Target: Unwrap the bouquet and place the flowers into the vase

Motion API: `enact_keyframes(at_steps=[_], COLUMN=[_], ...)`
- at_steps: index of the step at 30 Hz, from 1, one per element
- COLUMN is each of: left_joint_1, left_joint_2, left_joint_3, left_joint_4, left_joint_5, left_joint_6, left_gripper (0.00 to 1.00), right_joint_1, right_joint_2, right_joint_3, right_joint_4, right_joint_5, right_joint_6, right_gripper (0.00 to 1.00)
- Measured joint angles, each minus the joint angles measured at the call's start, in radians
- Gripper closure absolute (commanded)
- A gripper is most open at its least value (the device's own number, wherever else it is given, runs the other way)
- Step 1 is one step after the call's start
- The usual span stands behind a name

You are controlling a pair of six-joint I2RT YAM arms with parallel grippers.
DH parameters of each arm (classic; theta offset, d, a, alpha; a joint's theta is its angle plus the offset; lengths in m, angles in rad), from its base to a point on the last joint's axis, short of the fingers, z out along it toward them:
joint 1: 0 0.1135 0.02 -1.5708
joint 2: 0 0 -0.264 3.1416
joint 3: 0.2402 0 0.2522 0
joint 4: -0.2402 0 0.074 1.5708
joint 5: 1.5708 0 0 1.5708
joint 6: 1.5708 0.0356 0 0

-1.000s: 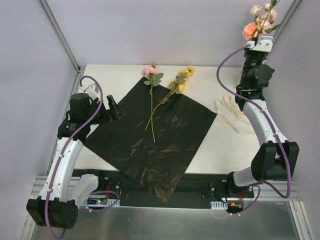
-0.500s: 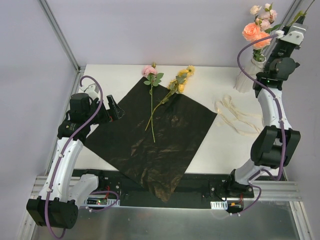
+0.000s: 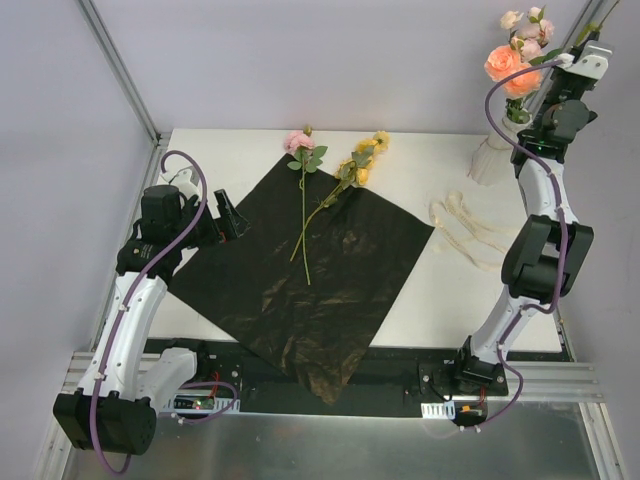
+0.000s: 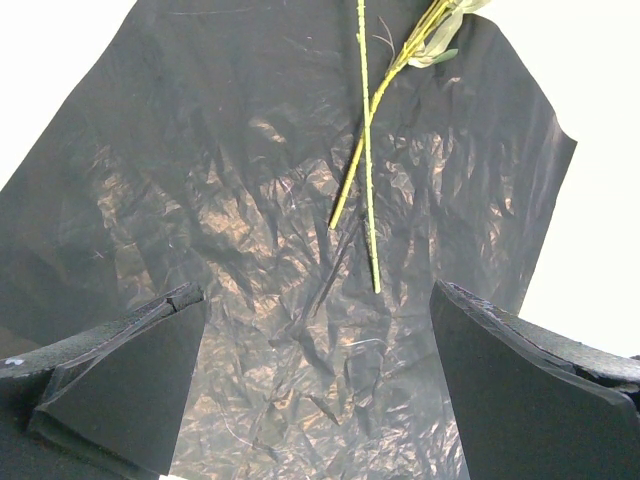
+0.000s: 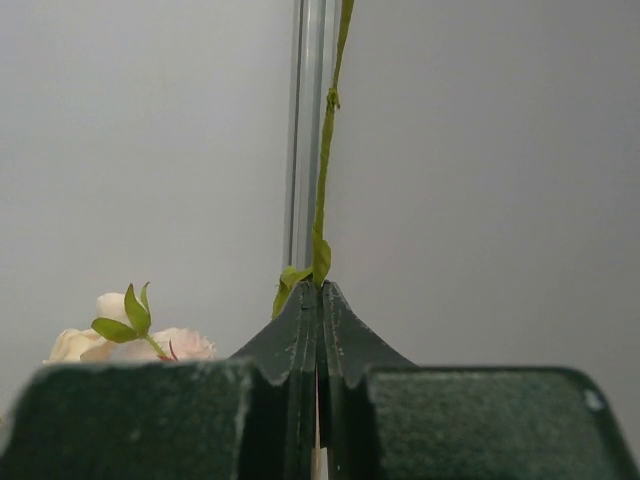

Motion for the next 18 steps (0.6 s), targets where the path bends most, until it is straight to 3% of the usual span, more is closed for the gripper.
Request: enact_keyframes(at_steps=[18], left_joint_1=[0.0], left_joint_2=[0.005], left_joint_3=[0.0], left_joint_4=[0.0], left_joint_5=[0.0], left_joint_6=[0.001], left_gripper=[0.01], right_joint_1=[-0.005], right_joint_2=[0.132], right_joint_3=[0.029], right_joint_4=[-0.027], right_joint_5=[-0.051], right_joint_6=[0.112], right_gripper=[1.0])
